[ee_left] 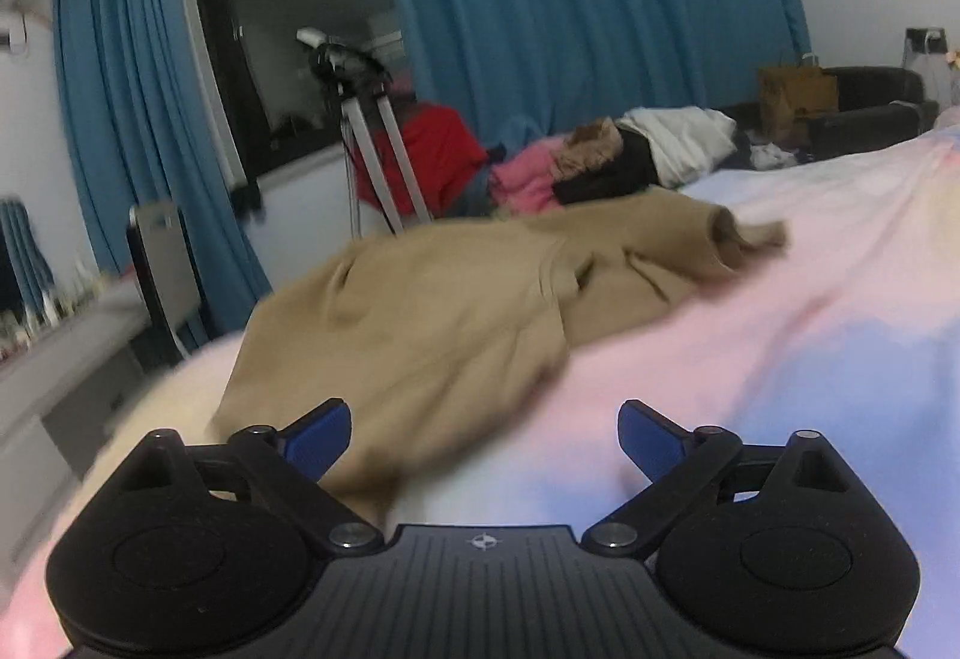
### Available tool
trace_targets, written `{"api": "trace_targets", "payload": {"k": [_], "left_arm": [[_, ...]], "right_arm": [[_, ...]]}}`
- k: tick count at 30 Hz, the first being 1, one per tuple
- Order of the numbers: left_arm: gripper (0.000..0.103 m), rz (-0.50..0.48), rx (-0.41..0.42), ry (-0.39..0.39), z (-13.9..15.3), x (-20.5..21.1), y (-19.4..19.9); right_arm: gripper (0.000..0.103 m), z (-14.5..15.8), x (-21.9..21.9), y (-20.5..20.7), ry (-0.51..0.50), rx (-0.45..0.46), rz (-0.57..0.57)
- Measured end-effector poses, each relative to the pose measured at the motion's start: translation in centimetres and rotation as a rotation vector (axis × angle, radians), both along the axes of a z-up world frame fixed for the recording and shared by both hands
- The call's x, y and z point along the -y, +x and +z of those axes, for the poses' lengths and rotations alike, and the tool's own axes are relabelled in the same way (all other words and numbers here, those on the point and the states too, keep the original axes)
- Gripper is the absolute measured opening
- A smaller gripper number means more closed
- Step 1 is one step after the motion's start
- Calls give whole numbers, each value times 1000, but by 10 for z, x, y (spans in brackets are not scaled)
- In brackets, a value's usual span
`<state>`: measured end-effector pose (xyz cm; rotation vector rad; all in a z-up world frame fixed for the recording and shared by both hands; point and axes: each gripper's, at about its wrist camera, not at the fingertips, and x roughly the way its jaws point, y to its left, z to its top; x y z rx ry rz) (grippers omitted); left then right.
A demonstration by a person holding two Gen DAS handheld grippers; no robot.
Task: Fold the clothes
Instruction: 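Grasp the tan t-shirt with the left gripper while the right gripper approaches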
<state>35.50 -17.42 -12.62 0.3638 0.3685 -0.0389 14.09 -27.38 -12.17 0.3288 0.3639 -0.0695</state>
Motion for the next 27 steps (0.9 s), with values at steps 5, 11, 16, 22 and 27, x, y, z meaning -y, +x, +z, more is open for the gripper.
{"api": "trace_targets", "payload": {"k": [5,11,16,22,27], "left_arm": [[79,28,71,23,-11,9,61],[15,-17,101,-35,-10,-16,59],[10,-80,116,-115,28,-53,4],[8,-150,150,-237,92,-105,-101],[8,-203,185,-324,134,-144,-203]], "right_arm": [[26,-29,8,29,16,-67,-11],[26,-45,4,43,14,-93,14],[26,-35,1,24,-9,-38,25],[26,-20,-19,7,-97,34,57],[26,-7,-43,-14,-177,120,108]]}}
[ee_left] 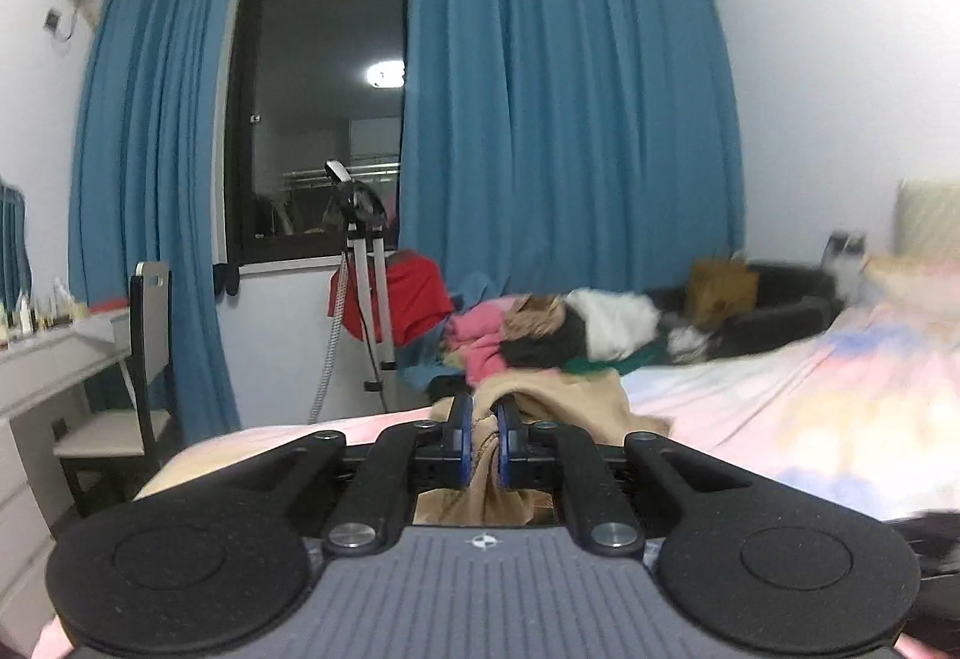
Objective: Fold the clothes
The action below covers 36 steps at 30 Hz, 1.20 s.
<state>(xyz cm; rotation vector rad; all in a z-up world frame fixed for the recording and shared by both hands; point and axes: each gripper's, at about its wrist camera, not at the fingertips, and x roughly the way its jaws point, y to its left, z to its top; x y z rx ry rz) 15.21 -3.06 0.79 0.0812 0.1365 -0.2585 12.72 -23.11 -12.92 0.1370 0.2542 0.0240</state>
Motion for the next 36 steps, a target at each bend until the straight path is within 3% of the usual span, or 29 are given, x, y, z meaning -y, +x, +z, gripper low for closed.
{"api": "trace_targets", "payload": {"k": [3,9,16,23,31,36], "left_arm": [[7,-22,-1,-85,20,-25,-56],[7,-3,33,-191,30,-62,-126],[7,89,-77,-258,-1,-94,-118],[7,142,-95,-307,-18,-127,-111],[7,209,-117,-321,-34,-140,-86],[7,233,-142,-352,-40,-144,-80]], "right_arm": [[26,4,-13,-11,-12,25,62],[26,20,-44,-41,-76,24,174],[26,5,-82,-54,-92,-115,379],[29,-39,-127,-17,-130,-263,448],[30,-51,-136,3,-180,-270,391],[30,-48,-145,-6,-278,-195,331]]}}
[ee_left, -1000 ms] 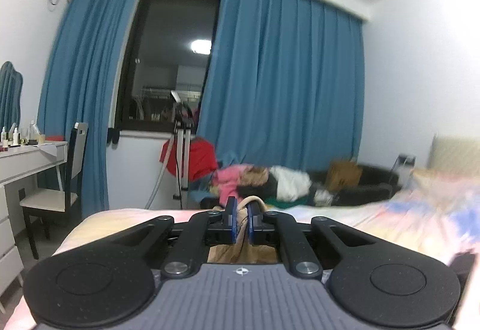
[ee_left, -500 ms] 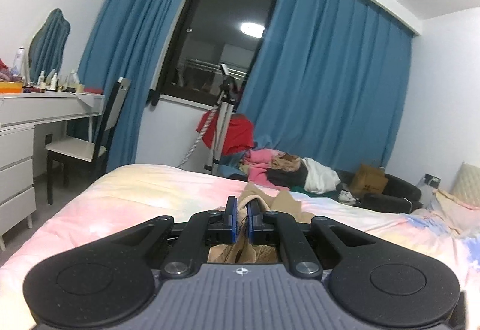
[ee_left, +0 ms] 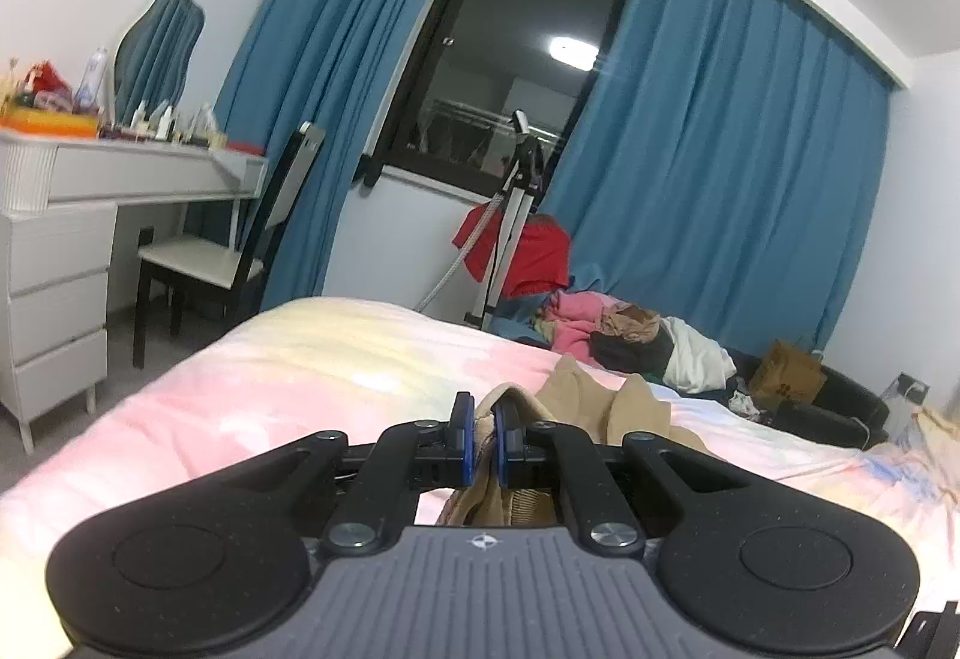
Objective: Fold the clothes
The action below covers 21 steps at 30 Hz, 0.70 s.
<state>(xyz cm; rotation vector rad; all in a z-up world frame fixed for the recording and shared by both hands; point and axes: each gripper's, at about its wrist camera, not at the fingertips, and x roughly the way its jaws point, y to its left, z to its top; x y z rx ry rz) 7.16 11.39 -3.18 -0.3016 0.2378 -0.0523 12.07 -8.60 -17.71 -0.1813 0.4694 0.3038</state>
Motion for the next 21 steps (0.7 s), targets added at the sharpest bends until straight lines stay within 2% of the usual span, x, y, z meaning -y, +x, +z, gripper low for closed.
{"api": "trace_targets", "payload": {"k": [1,3,5,6,9,10,15,17,21], "left_arm": [[7,0,0,1,0,1,0],[7,-2,1,18,0,5,-2],[7,-2,3,42,-1,9,-5],[7,2,4,58,-1,11,-6],[7,19,-8,101,-4,17,-6],[7,22,-21,108,-6,17,-4],[8,42,-92,161,-21,20,1],[8,45,-101,188,-25,20,1],[8,-36,-176,260,-32,29,-1]], "right_arm": [[30,-1,-1,2,-15,-4,14],[41,-6,-2,6,-32,-16,37],[40,-8,0,10,-31,-31,52],[39,-7,4,10,-14,-36,42],[19,0,15,10,46,-48,15],[15,4,19,9,68,-48,6],[13,33,48,5,187,-26,11],[6,44,62,5,237,-23,20],[4,63,86,1,308,-4,20]]}}
